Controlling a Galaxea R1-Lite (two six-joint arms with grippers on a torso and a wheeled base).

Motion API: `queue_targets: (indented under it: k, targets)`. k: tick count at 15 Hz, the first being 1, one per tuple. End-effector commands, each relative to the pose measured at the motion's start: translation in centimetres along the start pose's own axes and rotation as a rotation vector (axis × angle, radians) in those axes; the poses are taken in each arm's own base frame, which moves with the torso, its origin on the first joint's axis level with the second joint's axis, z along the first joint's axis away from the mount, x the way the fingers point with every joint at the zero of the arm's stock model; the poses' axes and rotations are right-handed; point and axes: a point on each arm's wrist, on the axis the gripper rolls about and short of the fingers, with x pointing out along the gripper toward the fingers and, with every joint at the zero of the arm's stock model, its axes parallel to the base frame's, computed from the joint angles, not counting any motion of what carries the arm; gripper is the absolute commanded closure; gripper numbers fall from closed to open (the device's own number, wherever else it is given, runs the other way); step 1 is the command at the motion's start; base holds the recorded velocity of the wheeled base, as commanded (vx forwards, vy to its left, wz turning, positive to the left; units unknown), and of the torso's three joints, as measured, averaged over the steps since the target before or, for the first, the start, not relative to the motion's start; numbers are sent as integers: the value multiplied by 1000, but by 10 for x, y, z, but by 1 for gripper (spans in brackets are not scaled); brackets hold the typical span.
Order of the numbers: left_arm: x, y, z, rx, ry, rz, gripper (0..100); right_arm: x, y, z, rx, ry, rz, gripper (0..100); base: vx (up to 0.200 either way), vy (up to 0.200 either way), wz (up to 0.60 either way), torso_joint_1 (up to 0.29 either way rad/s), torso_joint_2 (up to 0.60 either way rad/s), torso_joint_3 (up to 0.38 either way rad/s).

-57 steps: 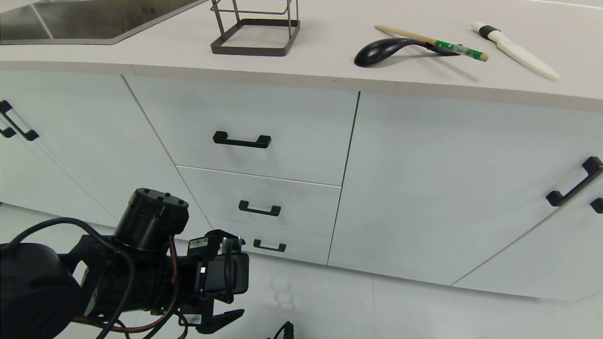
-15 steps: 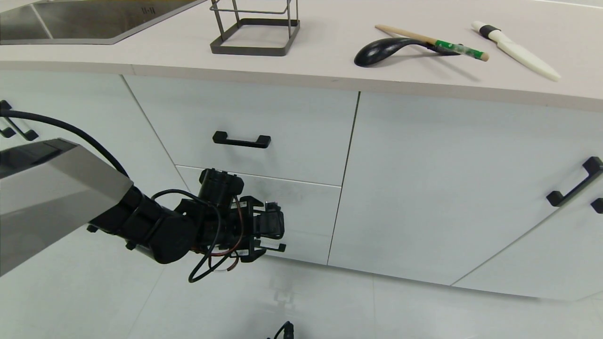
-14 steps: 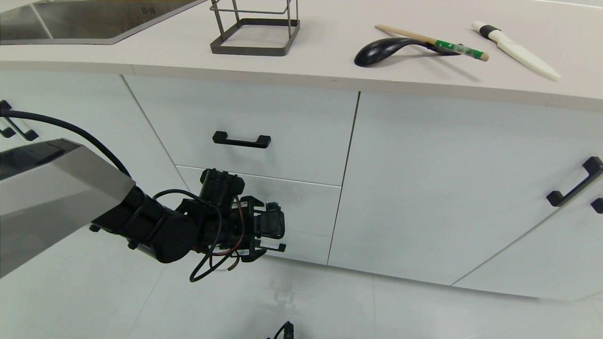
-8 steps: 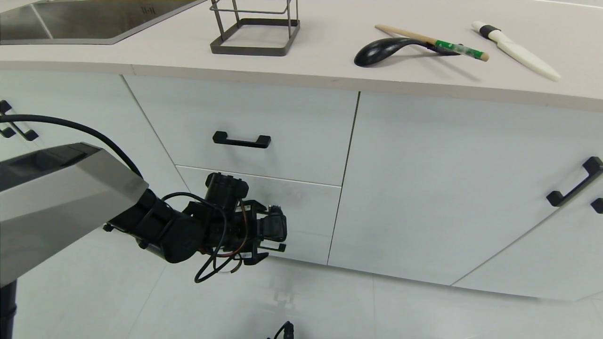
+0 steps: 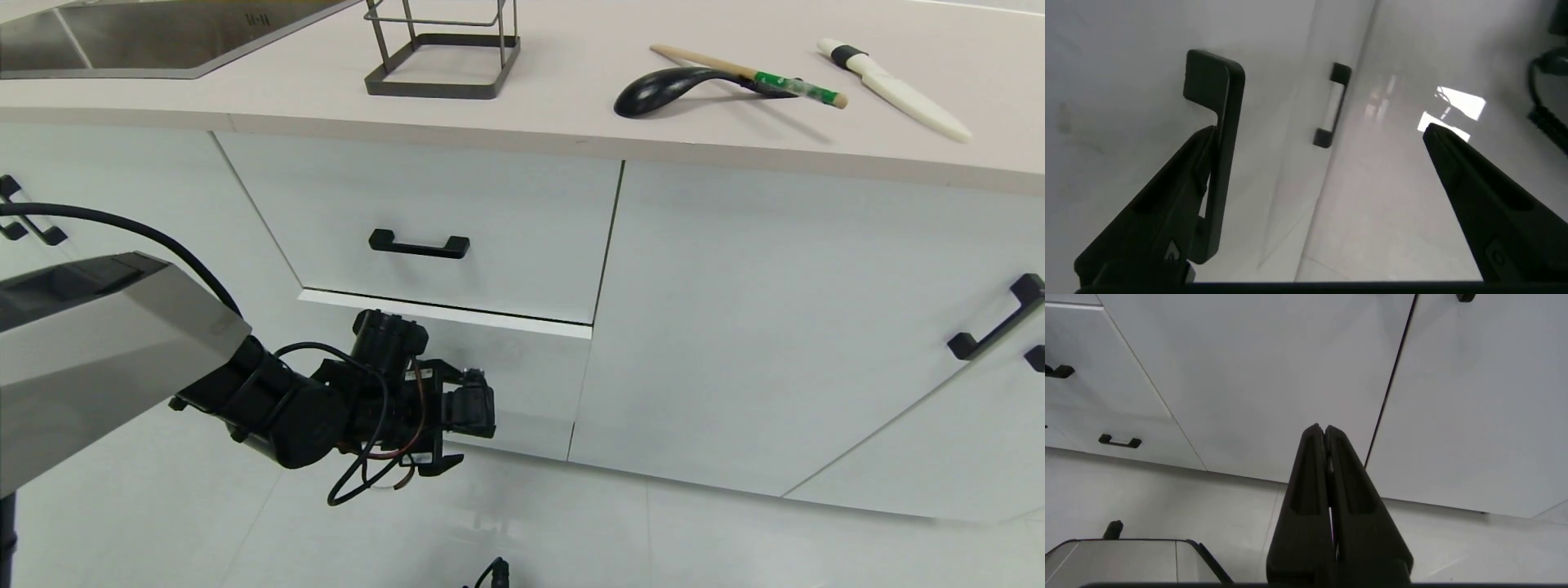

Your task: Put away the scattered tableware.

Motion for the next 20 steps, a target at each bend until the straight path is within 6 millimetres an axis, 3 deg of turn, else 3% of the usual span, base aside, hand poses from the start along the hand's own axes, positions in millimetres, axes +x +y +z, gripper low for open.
queue_targets:
  k: [1,6,11,15,20]
  targets:
    - [-3,2,-1,-2,3,14,0,0,0,0,0,2,0,100,0,0,0,0,0,0]
    - [-7,2,1,-1,0,20,0,0,0,0,0,2,2,100,0,0,0,0,0,0]
    - [-42,1,7,8,-24,67,0,0,0,0,0,2,0,100,0,0,0,0,0,0]
    - [-85,-16,7,11,-37,91,0,0,0,0,0,2,2,100,0,0,0,0,0,0]
    - [-118,-8,16,-6,-90,192,0,0,0,0,0,2,0,100,0,0,0,0,0,0]
